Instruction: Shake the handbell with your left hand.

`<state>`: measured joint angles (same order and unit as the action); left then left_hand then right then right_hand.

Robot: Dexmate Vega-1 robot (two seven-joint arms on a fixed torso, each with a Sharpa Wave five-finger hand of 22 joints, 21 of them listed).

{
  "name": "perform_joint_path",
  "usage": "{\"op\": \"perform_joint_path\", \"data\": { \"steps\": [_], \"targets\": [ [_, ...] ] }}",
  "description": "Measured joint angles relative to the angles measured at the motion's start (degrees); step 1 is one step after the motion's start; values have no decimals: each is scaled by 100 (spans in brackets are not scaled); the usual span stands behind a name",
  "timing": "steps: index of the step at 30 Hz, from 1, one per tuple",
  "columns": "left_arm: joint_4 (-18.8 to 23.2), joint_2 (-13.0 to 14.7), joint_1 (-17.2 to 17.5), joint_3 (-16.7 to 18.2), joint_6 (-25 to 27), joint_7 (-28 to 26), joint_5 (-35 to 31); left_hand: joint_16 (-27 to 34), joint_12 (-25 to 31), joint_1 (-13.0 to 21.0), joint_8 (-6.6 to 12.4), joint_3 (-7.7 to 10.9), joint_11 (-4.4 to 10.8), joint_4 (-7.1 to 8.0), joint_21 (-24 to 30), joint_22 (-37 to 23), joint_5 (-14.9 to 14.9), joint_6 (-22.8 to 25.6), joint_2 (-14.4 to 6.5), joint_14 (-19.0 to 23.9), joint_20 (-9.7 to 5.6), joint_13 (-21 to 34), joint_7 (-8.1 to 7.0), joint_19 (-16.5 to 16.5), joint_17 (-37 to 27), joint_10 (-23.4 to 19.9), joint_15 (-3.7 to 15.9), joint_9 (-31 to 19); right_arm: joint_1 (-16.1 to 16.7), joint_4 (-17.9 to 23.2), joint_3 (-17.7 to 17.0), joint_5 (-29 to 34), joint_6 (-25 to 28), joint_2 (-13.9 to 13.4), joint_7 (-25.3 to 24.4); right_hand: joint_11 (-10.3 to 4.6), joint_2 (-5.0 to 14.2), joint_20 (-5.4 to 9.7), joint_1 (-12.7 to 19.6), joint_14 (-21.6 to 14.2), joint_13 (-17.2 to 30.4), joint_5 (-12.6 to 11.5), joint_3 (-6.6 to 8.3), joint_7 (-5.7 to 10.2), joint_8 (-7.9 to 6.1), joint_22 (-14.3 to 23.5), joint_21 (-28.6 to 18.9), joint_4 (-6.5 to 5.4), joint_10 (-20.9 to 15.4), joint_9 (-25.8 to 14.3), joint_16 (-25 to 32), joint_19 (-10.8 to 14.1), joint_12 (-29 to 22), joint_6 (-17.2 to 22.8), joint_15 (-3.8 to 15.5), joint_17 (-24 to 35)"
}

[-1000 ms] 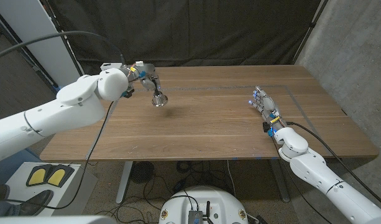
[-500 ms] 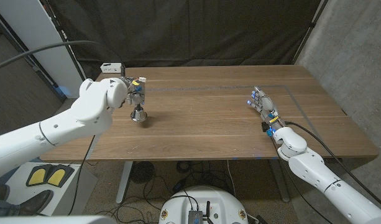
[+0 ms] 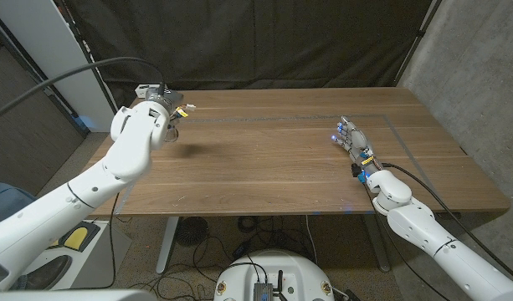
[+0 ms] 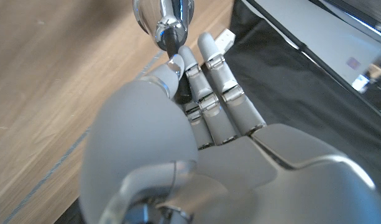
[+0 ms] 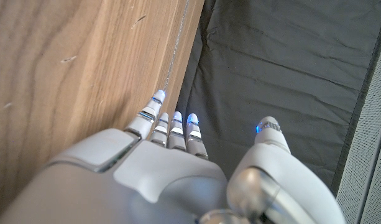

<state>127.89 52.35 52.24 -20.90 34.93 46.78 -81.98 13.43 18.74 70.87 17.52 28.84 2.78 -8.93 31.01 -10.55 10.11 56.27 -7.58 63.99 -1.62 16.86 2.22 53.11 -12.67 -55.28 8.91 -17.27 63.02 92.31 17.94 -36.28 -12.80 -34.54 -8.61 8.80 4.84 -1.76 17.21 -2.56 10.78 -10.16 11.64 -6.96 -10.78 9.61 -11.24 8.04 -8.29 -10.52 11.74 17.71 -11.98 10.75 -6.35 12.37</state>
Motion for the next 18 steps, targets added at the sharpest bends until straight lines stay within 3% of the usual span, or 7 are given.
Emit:
{"op": "perform_joint_path", "data": {
  "steps": [1, 14, 18],
  "targets": [
    [-3, -61, 43, 87, -193, -21, -443, 0, -1, -3, 0, 0, 0, 0, 0, 0, -1, 0, -3, -2, 0, 2, 0, 0, 0, 0, 2, 0, -11, -18, 4, -4, 0, 4, 4, 0, 0, 0, 0, 0, 0, 0, 0, 0, 0, 0, 0, 0, 0, 0, 0, 0, 0, 0, 0, 0],
    [154, -535, 275, 751, -1029, -70, -3133, 5, -42, -30, 0, -1, 2, -1, 38, 1, -16, 0, -30, -2, 0, 16, 0, 0, -27, 2, 2, 0, -126, -147, 42, -32, 7, 24, 75, 0, 0, 0, 0, 0, 0, 0, 0, 0, 0, 0, 0, 0, 0, 0, 0, 0, 0, 0, 0, 0],
    [243, -755, 280, 888, -1225, 80, -3620, 26, -46, -30, 0, -7, 2, -7, 40, 16, -22, 1, -30, -3, 0, 66, 1, 0, -27, 2, 2, 0, -158, -179, 52, -38, 25, 30, 94, 0, 0, 0, 0, 0, 0, 0, 0, 1, 0, 0, 0, 0, 0, 0, 0, 0, 0, 0, 0, 0]
  ]
}}
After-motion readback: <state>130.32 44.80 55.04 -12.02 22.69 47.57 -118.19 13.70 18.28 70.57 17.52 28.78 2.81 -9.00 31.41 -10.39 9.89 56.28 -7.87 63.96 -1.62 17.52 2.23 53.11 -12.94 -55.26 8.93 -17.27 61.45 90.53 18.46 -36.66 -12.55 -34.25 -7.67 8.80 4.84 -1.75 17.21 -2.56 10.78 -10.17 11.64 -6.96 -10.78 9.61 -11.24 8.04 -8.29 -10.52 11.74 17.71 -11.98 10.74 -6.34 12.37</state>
